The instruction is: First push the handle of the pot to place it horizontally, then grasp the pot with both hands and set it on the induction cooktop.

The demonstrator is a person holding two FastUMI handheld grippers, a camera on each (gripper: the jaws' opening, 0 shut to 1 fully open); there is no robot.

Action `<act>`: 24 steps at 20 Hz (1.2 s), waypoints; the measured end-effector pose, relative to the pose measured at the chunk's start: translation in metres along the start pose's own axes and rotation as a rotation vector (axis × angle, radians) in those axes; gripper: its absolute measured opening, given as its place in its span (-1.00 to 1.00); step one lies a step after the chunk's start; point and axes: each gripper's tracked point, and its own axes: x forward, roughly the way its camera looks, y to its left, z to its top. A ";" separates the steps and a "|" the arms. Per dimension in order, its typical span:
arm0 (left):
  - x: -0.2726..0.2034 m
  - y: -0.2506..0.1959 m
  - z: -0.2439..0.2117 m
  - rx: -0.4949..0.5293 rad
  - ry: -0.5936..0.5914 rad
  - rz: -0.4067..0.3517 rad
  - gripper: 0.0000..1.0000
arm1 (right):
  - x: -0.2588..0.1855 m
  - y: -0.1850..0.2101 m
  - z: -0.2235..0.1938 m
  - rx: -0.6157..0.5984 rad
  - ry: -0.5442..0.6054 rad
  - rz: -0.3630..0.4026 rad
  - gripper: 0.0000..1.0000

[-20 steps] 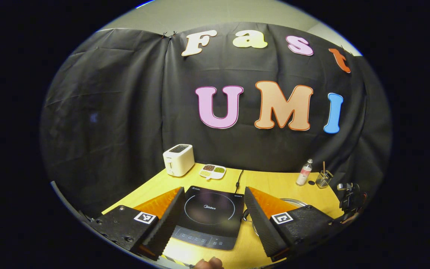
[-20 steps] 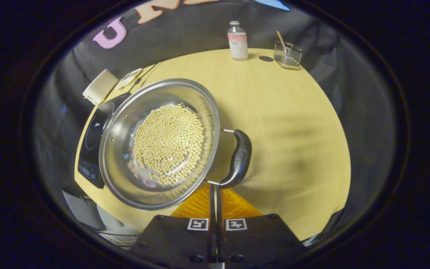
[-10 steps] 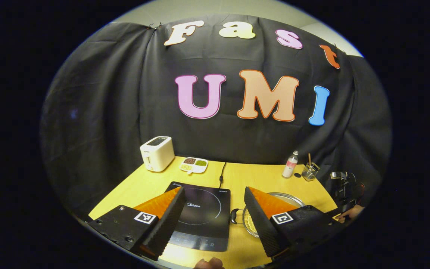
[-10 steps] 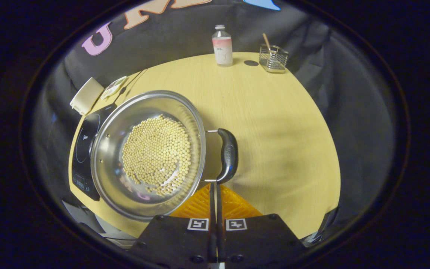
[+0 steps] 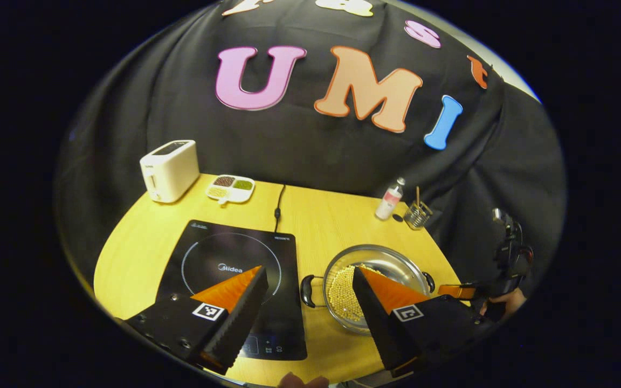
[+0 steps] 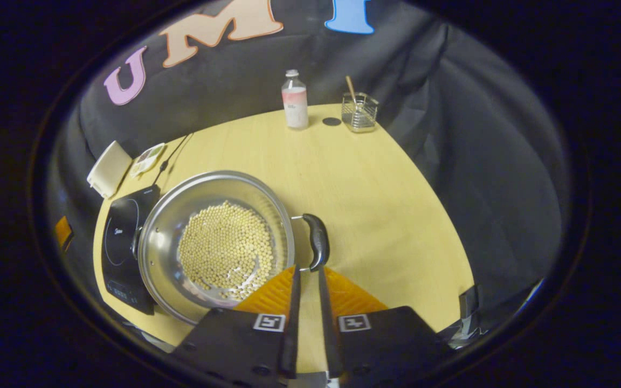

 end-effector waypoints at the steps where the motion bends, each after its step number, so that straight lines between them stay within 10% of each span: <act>1: 0.007 0.000 -0.005 0.005 0.023 -0.009 0.96 | 0.000 0.001 0.000 -0.005 0.007 -0.006 -0.44; 10: 0.066 -0.005 -0.057 -0.034 0.225 -0.040 0.94 | 0.024 -0.007 0.008 -0.011 0.044 -0.006 0.52; 24: 0.121 -0.024 -0.120 -0.025 0.412 0.016 0.94 | 0.079 -0.009 0.003 0.022 0.145 0.101 0.56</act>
